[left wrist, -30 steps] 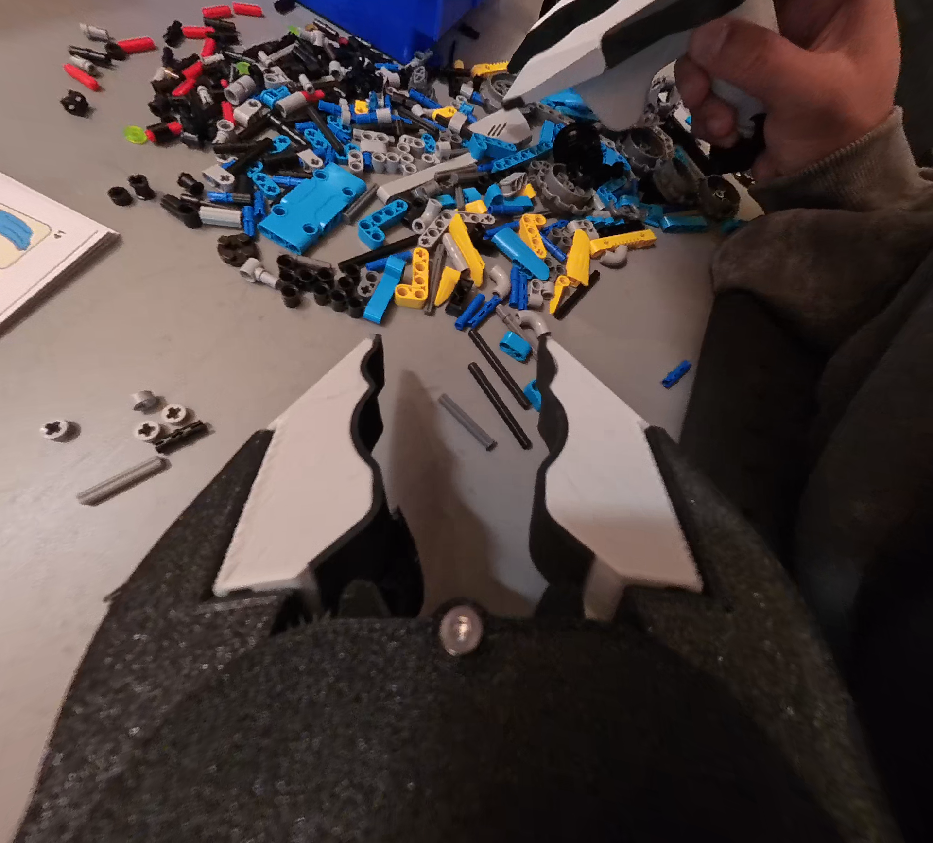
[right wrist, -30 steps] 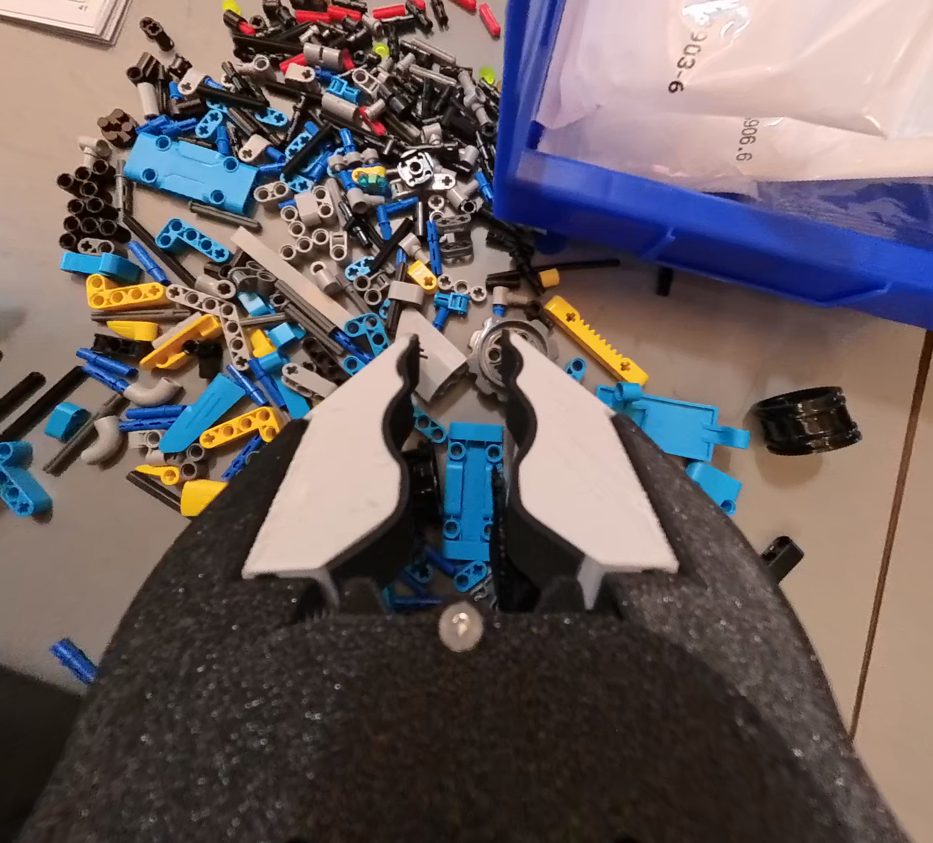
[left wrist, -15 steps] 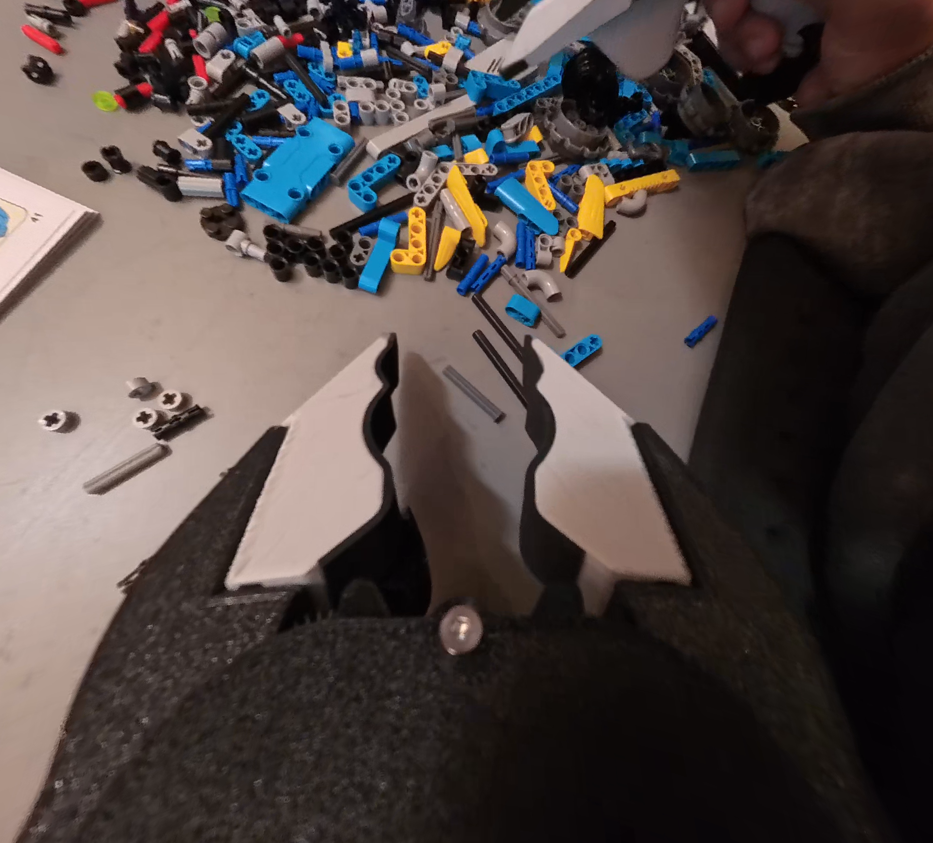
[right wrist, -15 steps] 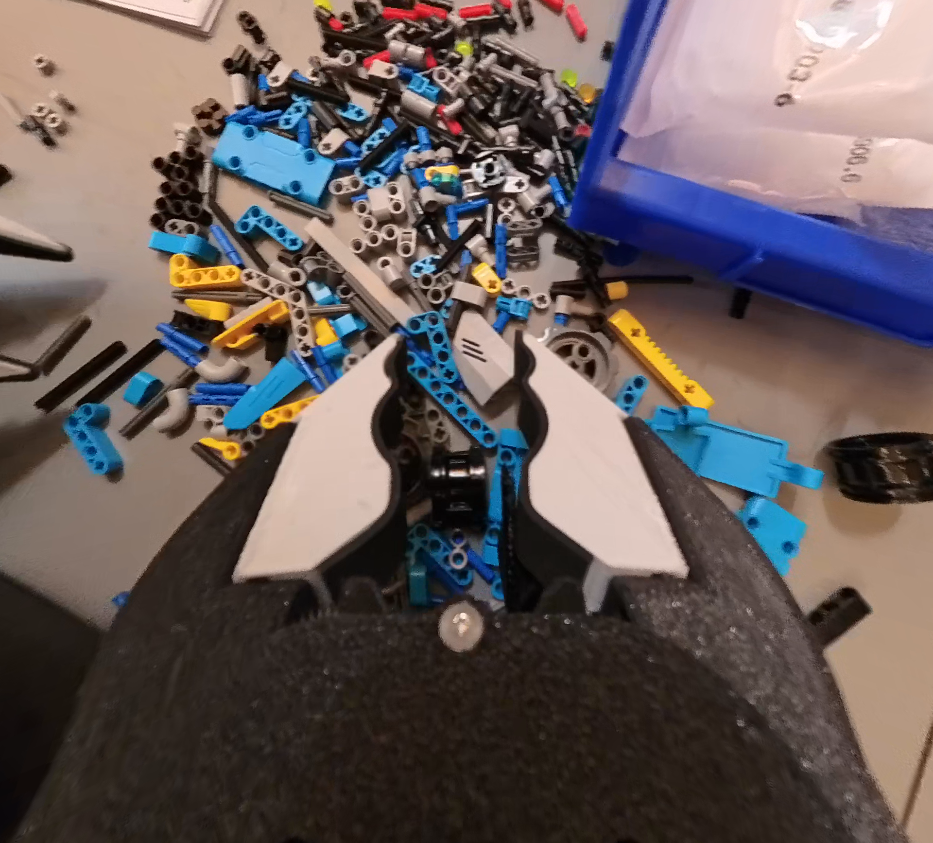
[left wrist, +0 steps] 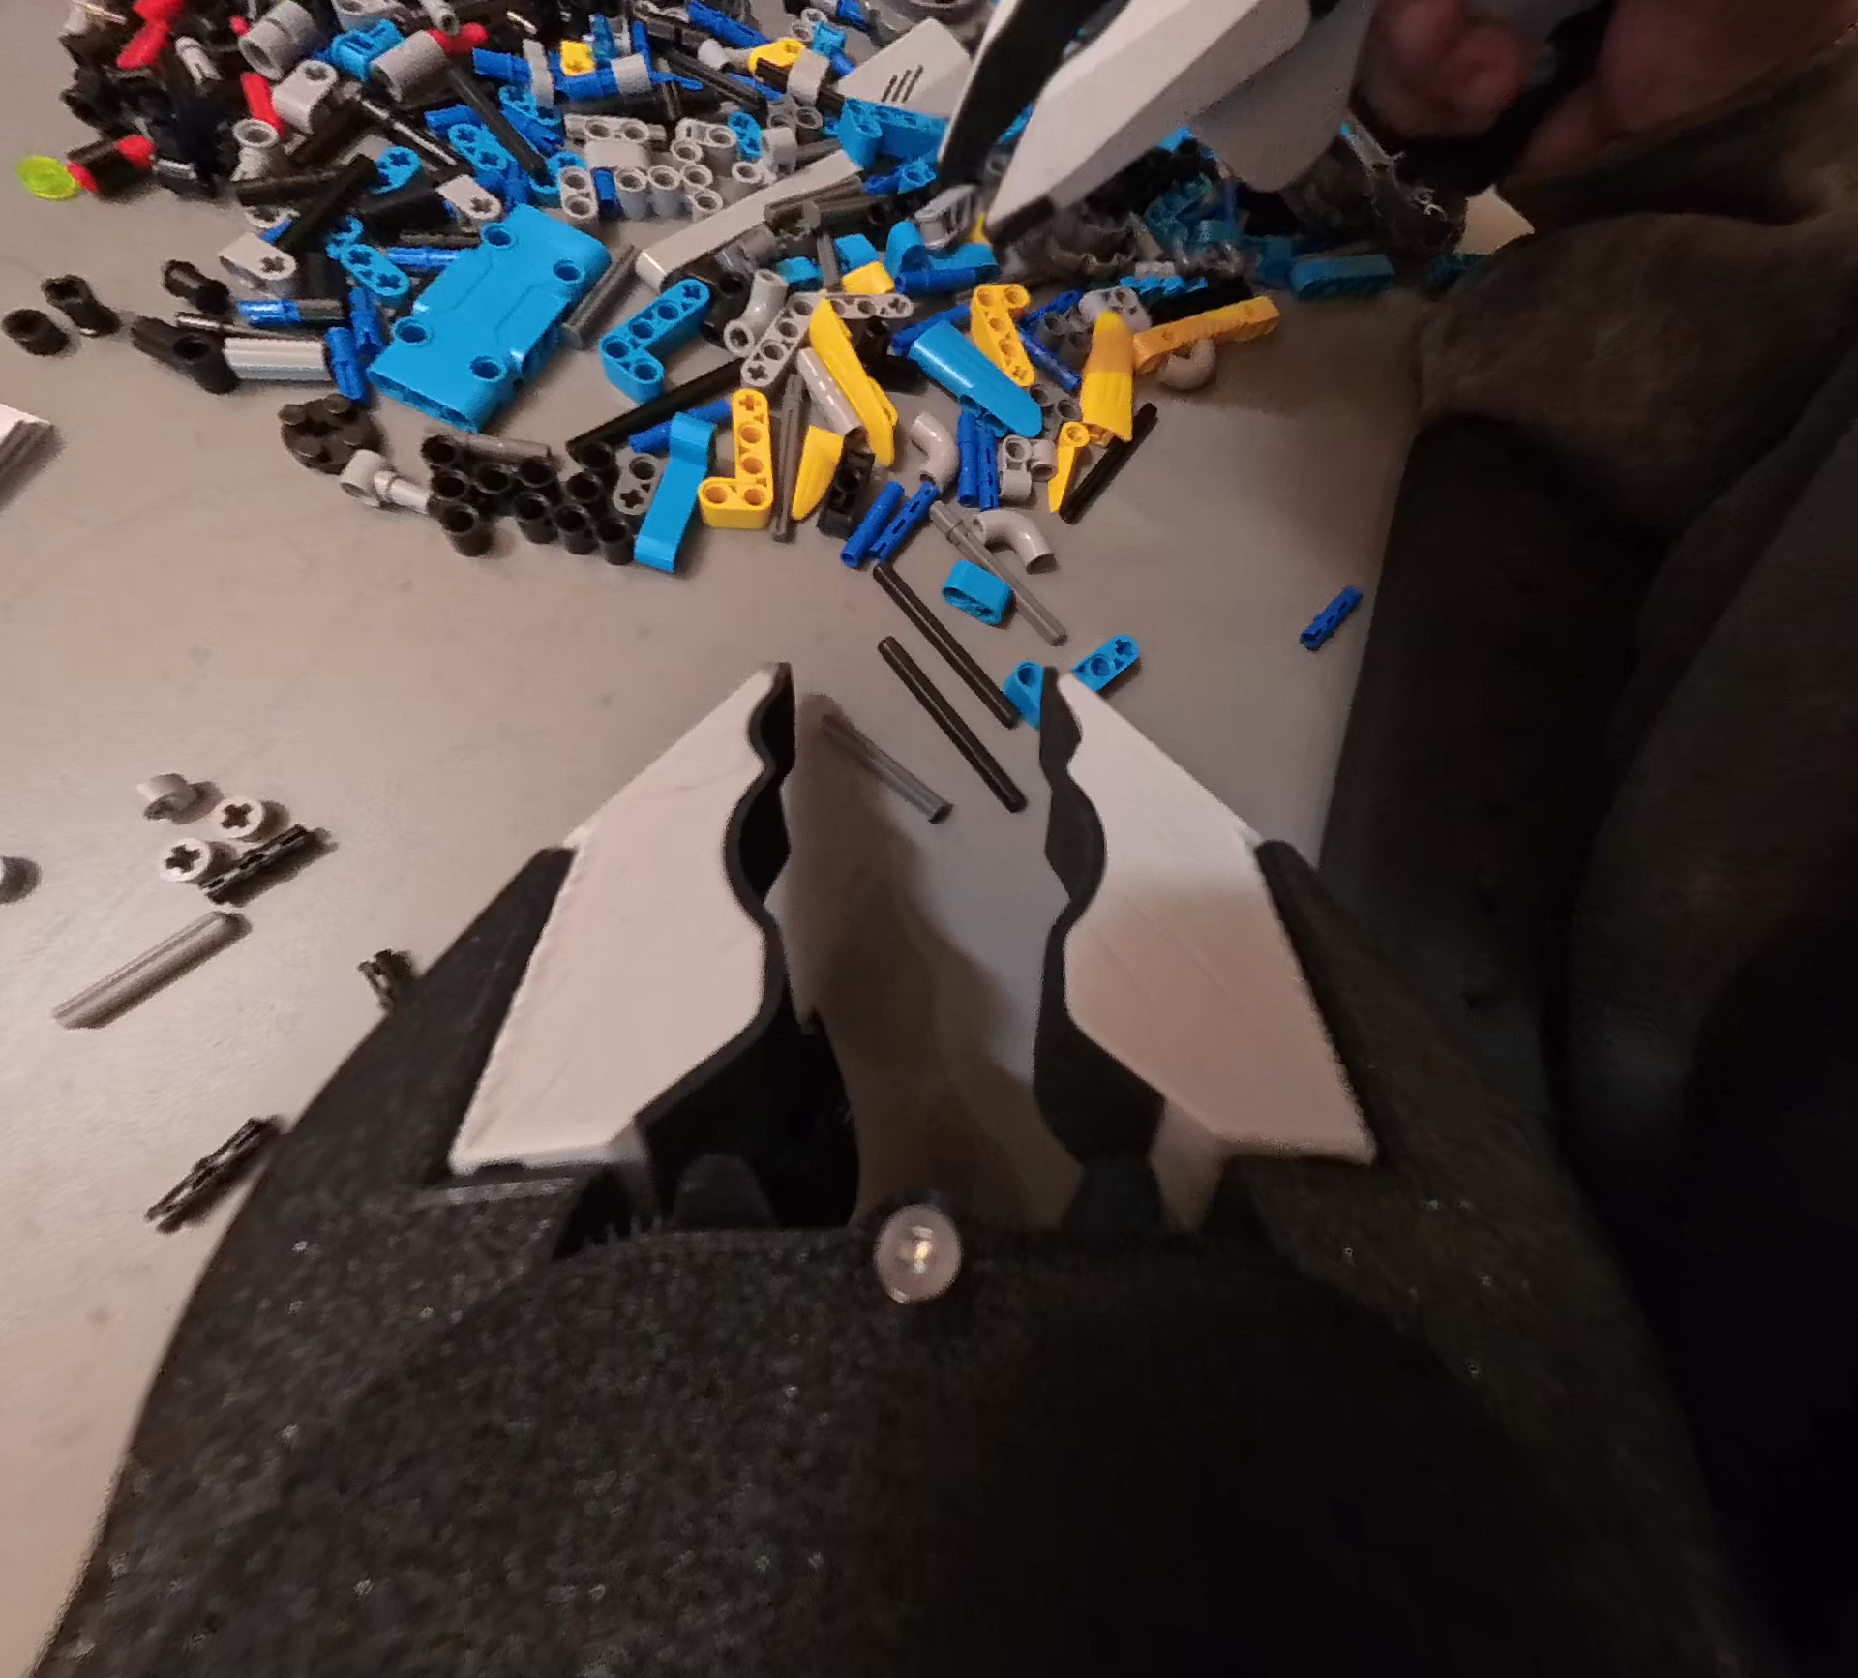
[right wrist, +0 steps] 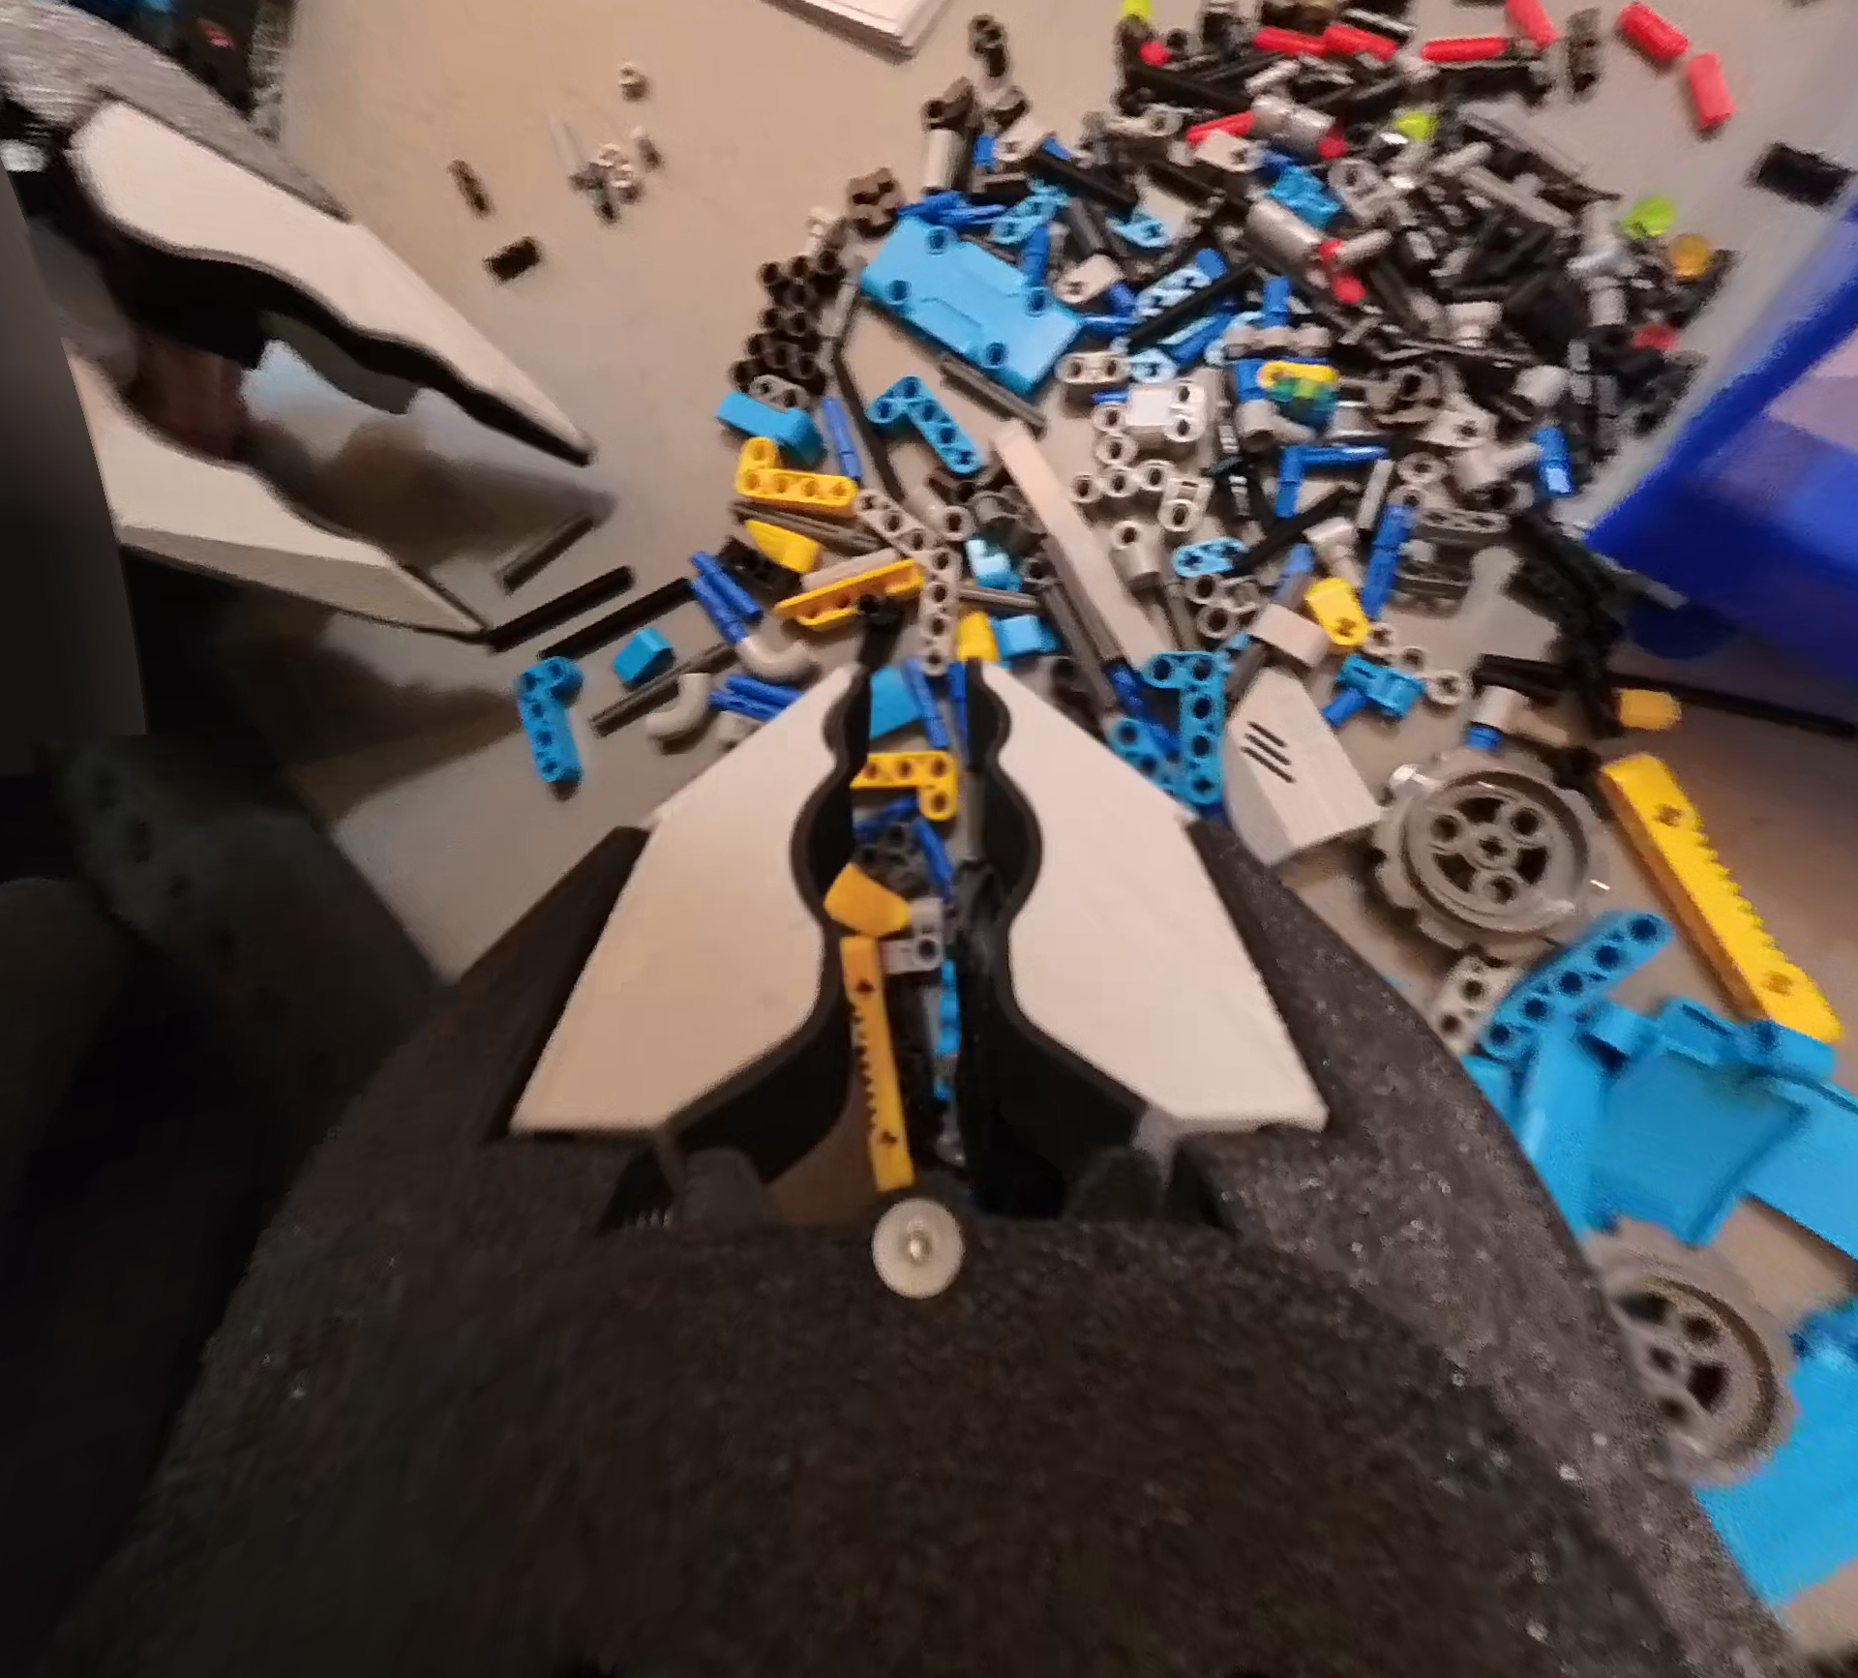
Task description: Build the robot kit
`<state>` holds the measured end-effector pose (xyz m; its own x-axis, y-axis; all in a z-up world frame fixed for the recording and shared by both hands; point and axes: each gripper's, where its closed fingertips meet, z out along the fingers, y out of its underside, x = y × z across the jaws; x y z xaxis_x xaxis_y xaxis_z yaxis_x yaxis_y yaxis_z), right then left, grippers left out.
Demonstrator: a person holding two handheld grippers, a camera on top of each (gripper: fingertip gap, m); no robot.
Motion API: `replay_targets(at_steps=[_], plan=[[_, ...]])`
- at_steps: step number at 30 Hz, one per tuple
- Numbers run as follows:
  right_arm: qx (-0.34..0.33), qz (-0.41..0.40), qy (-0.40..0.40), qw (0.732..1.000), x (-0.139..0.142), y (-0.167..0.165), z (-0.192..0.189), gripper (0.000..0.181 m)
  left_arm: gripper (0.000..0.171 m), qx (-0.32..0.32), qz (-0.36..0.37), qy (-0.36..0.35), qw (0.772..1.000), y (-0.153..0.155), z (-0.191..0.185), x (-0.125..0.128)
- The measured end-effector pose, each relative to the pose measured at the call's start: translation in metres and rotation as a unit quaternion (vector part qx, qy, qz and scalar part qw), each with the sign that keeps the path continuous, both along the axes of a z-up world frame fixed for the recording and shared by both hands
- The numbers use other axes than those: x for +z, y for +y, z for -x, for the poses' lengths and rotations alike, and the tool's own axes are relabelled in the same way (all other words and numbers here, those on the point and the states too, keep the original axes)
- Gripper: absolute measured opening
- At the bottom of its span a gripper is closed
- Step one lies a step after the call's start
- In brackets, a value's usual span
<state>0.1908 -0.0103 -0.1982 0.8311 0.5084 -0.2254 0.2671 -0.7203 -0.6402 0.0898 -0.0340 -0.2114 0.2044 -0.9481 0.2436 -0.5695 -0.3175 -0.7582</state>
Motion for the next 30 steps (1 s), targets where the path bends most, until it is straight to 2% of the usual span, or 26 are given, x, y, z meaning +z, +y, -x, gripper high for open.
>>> replay_targets(at_steps=[3, 6, 10, 13, 21, 26, 28, 30], plan=[[0.048, 0.007, 0.033, 0.998, 0.005, -0.012, 0.018, 0.022, 0.049, -0.011, 0.01, 0.0, 1.0, -0.005, -0.001, -0.001], [0.083, 0.003, 0.029, 0.996, 0.006, -0.02, 0.029, 0.022, 0.049, -0.015, 0.006, 0.005, 1.0, -0.006, -0.001, -0.002], [0.066, 0.003, 0.012, 0.998, 0.001, -0.016, 0.021, 0.026, 0.049, -0.017, 0.007, 0.005, 1.0, -0.007, -0.001, -0.002], [0.055, 0.013, 0.047, 0.997, 0.005, -0.015, 0.017, 0.026, 0.049, -0.018, 0.006, 0.0, 1.0, -0.008, -0.001, 0.0], [0.15, 0.008, 0.023, 0.988, 0.004, -0.037, 0.045, 0.024, 0.049, -0.015, -0.013, -0.002, 1.0, -0.009, 0.0, 0.005], [0.089, -0.033, 0.013, 0.995, 0.02, -0.019, 0.023, 0.029, 0.049, 0.003, -0.043, -0.012, 0.999, -0.003, 0.006, 0.016], [0.034, -0.061, 0.035, 0.997, 0.047, -0.006, 0.004, 0.029, 0.049, 0.019, -0.063, -0.025, 0.998, 0.004, 0.011, 0.023], [-0.014, -0.087, 0.066, 0.994, 0.087, 0.001, -0.012, 0.03, 0.049, 0.042, -0.079, -0.034, 0.995, 0.014, 0.018, 0.027]])
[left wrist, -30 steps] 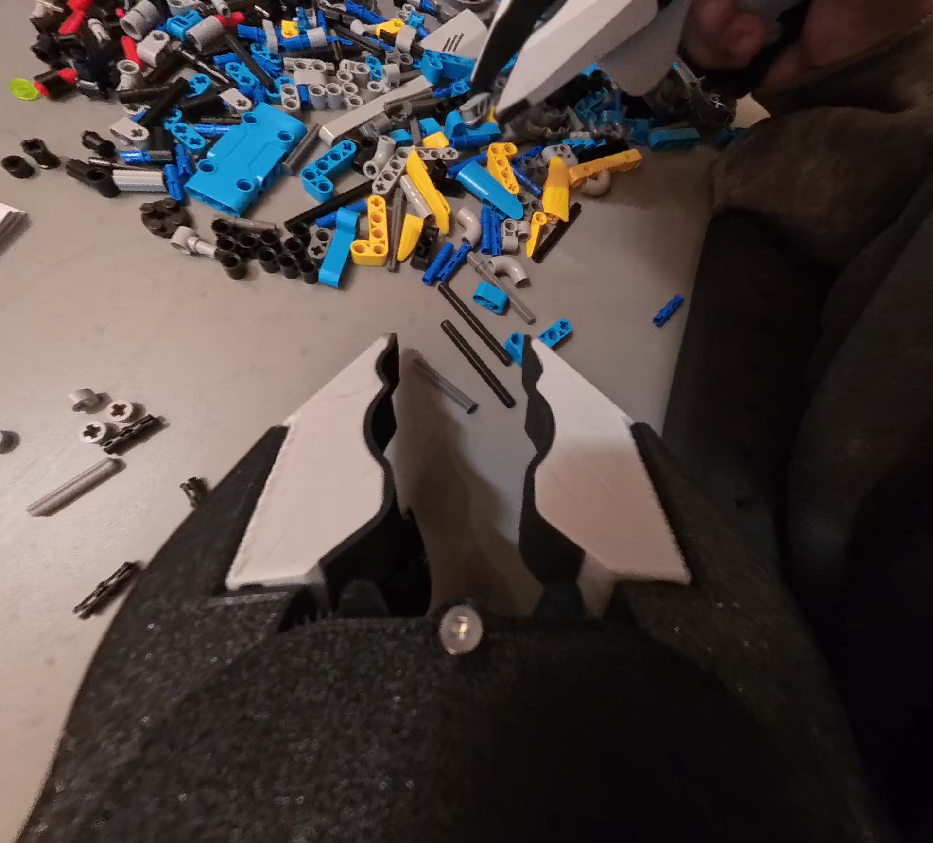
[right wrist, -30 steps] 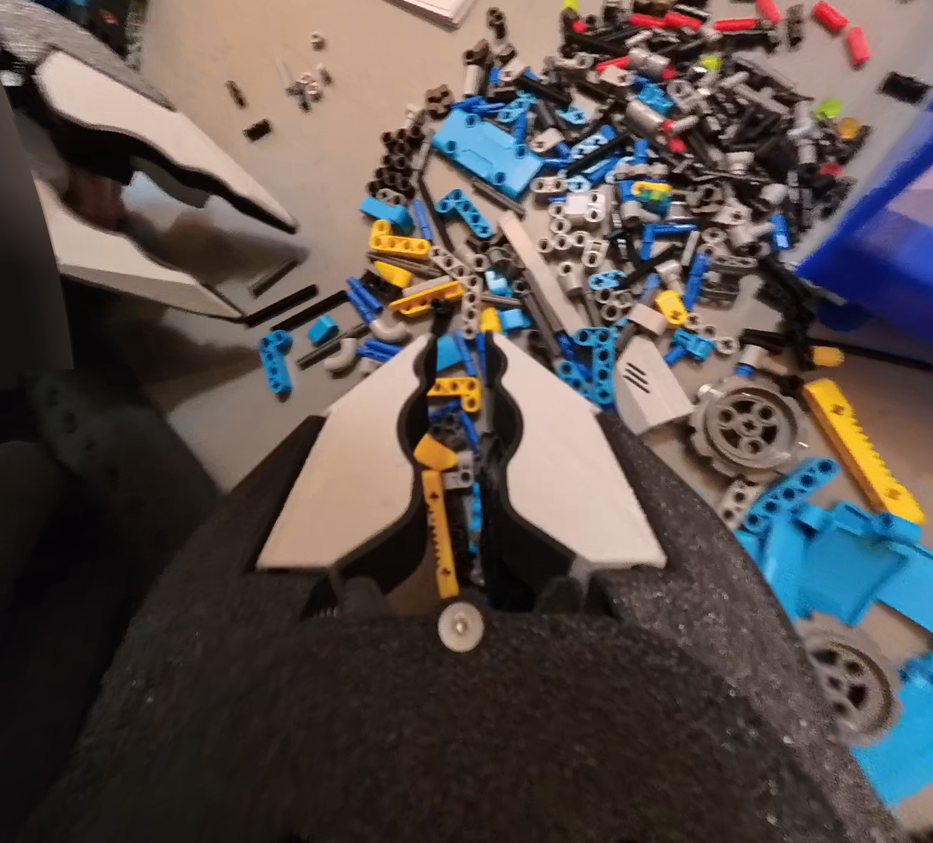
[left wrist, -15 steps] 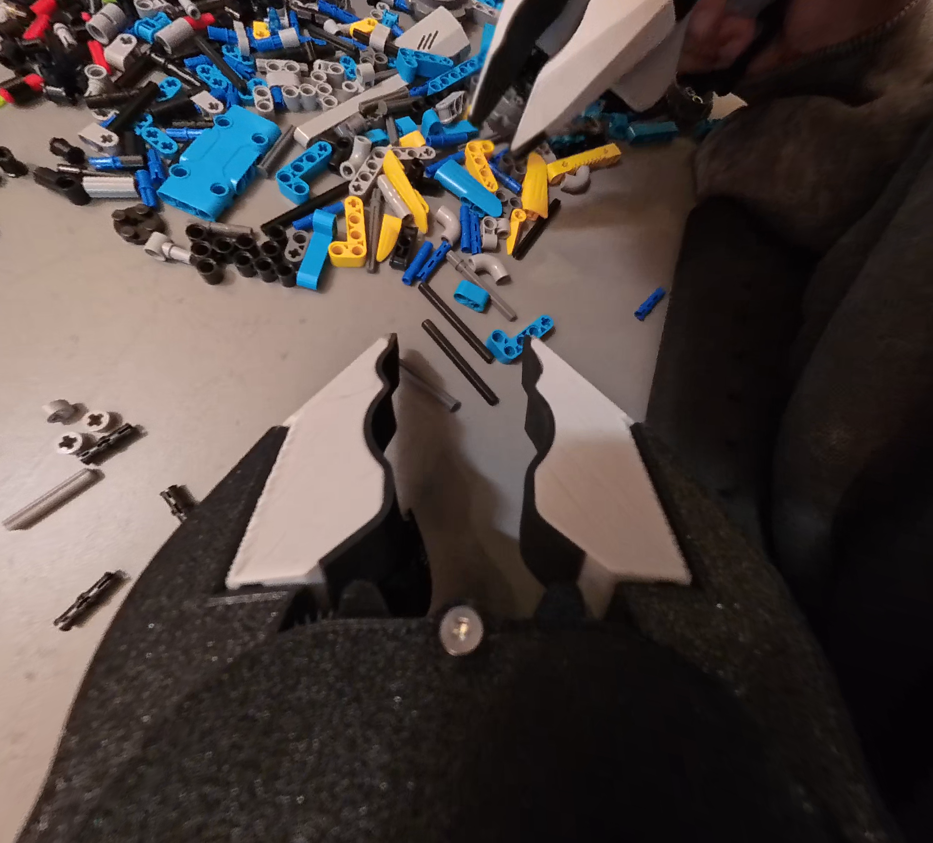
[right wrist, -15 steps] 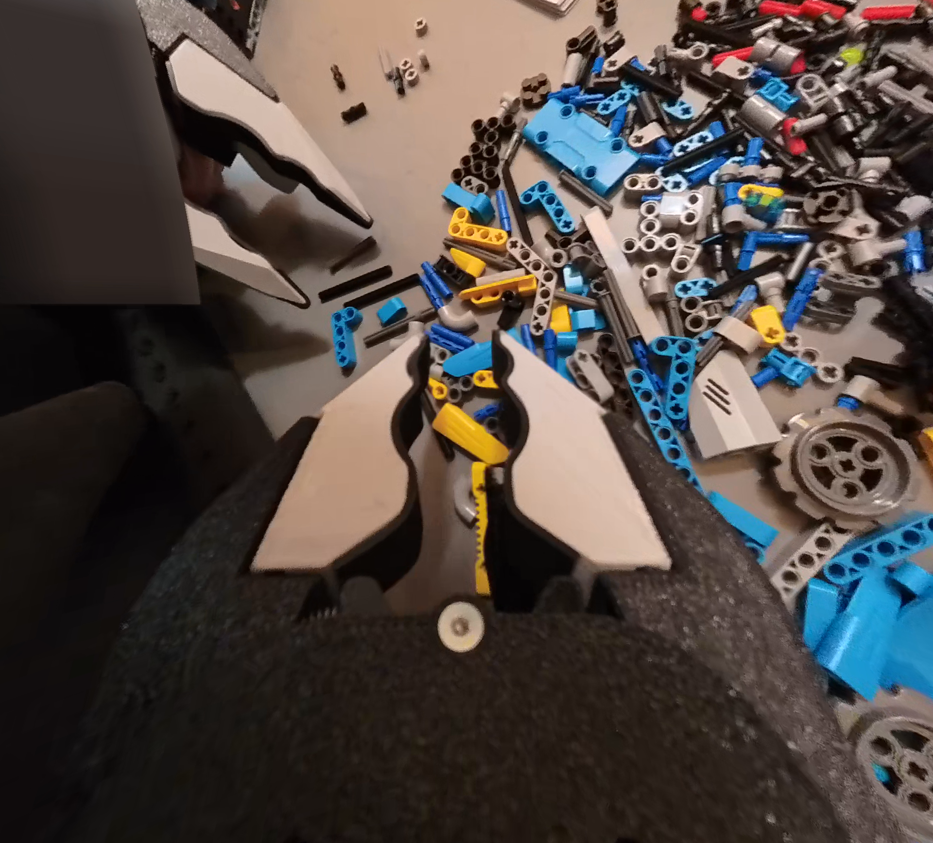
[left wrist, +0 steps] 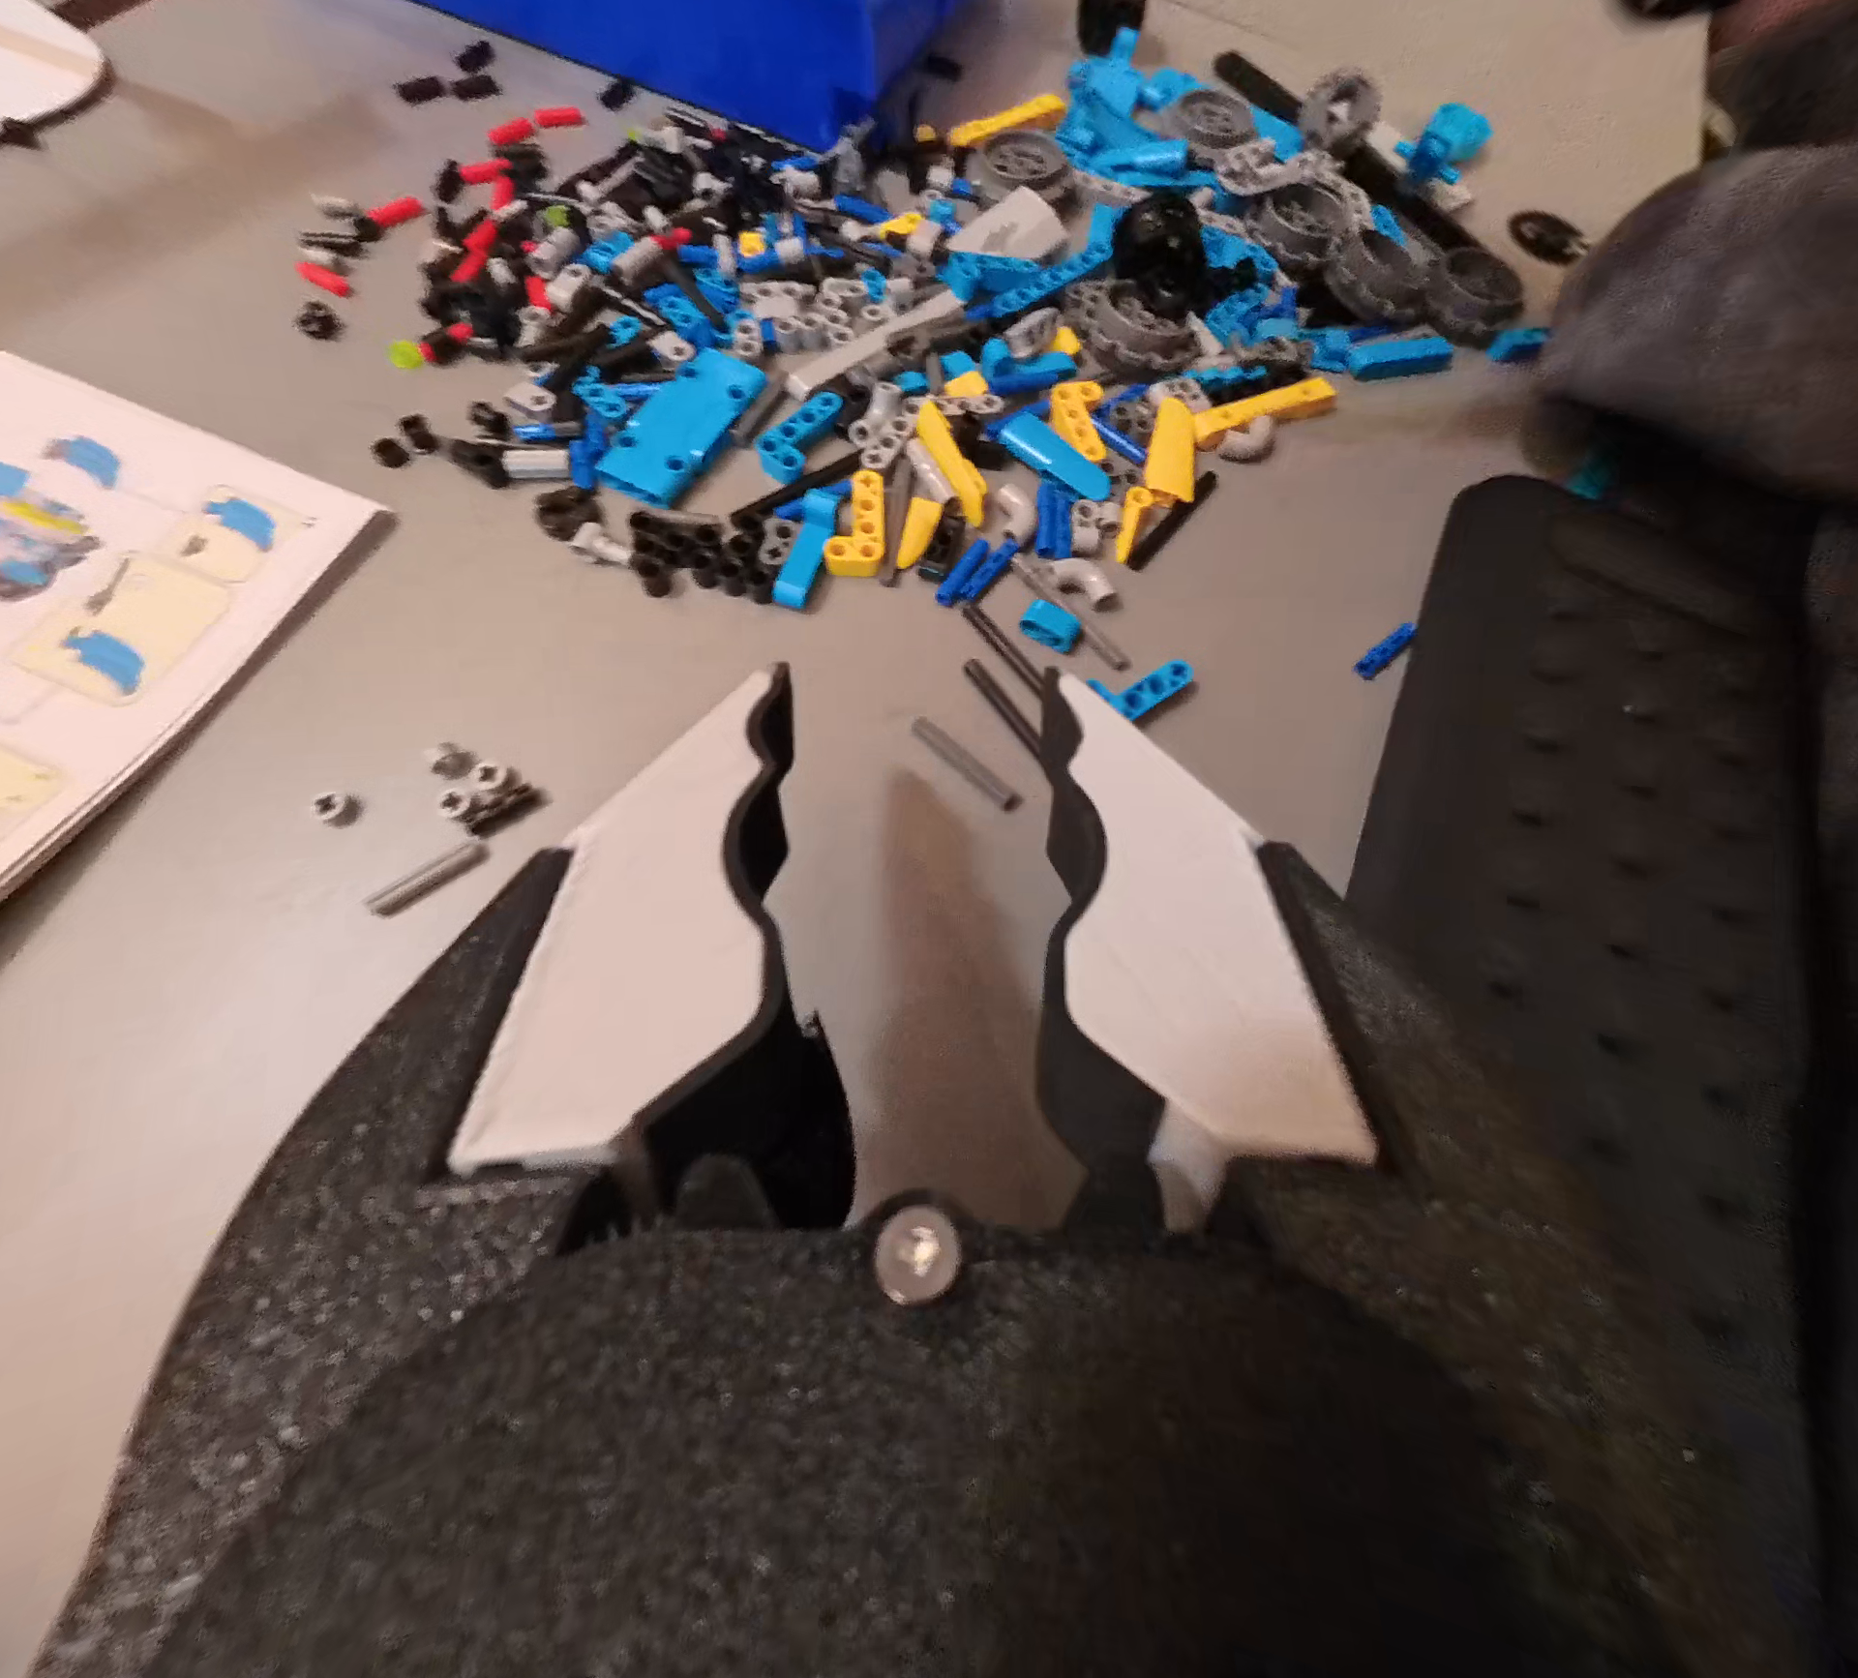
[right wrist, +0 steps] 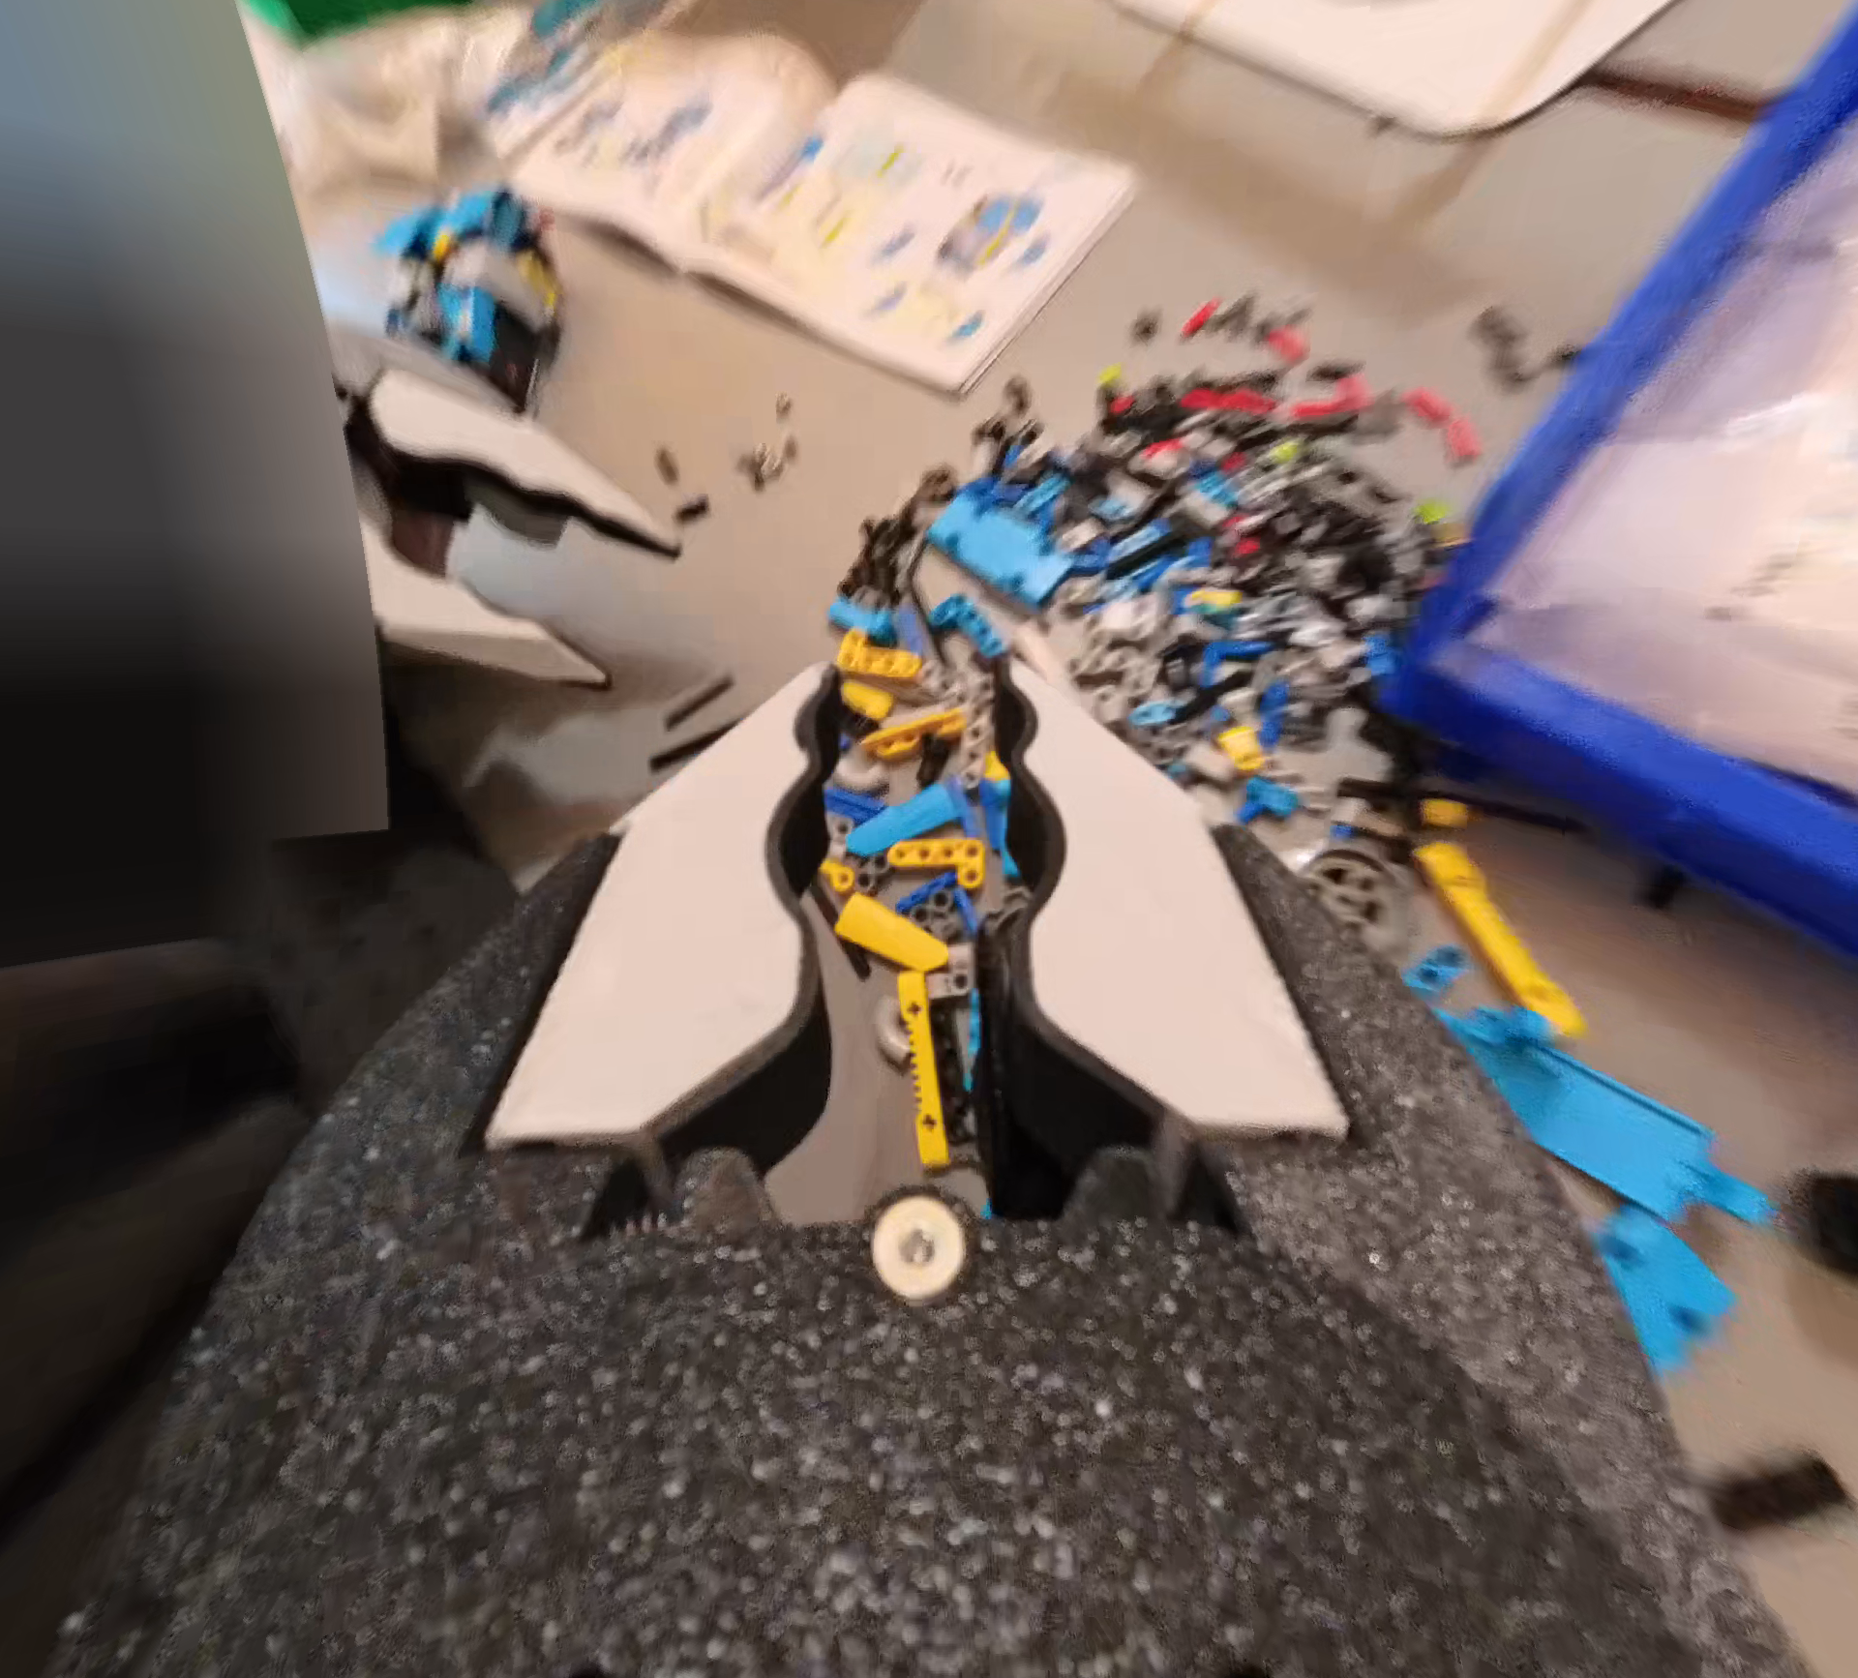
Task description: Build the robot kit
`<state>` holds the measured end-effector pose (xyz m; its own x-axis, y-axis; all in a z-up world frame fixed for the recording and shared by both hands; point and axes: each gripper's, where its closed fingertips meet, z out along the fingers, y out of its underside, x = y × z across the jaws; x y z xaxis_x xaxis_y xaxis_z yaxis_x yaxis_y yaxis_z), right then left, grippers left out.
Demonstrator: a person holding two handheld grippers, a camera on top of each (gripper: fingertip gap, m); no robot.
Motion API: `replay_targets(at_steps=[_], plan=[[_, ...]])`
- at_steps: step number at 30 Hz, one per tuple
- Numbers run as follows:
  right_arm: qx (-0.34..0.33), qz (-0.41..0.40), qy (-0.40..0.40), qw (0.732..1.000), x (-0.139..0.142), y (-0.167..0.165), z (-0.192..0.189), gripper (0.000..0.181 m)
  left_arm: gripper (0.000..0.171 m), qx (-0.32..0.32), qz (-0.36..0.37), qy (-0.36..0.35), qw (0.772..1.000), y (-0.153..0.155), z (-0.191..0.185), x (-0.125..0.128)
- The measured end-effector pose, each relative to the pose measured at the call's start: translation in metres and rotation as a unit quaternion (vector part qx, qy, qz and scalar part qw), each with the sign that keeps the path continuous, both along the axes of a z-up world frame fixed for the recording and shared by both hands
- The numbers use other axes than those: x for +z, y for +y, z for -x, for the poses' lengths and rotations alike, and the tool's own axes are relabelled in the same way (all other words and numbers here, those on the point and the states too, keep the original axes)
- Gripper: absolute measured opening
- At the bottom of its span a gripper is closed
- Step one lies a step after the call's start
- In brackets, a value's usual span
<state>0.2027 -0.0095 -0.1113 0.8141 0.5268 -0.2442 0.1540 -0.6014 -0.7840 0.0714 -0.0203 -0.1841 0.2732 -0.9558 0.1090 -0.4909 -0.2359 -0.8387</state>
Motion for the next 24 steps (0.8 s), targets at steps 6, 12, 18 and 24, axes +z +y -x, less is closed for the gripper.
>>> replay_targets(at_steps=[6, 12, 18, 24], plan=[[-0.086, -0.059, -0.136, 0.985, 0.102, -0.006, -0.034, 0.029, 0.05, 0.017, 0.027, -0.003, 0.999, 0.007, 0.009, -0.003], [-0.098, -0.07, -0.307, 0.944, 0.149, -0.037, -0.042, 0.025, 0.05, 0.007, 0.014, -0.008, 1.0, -0.001, 0.005, 0.001], [-0.19, 0.031, -0.324, 0.926, 0.042, -0.101, -0.074, 0.032, 0.05, 0.009, -0.032, 0.017, 0.999, -0.003, 0.005, -0.003], [-0.359, 0.053, -0.222, 0.905, -0.055, -0.175, -0.085, 0.033, 0.051, 0.006, -0.035, 0.032, 0.999, -0.012, 0.007, -0.013]])
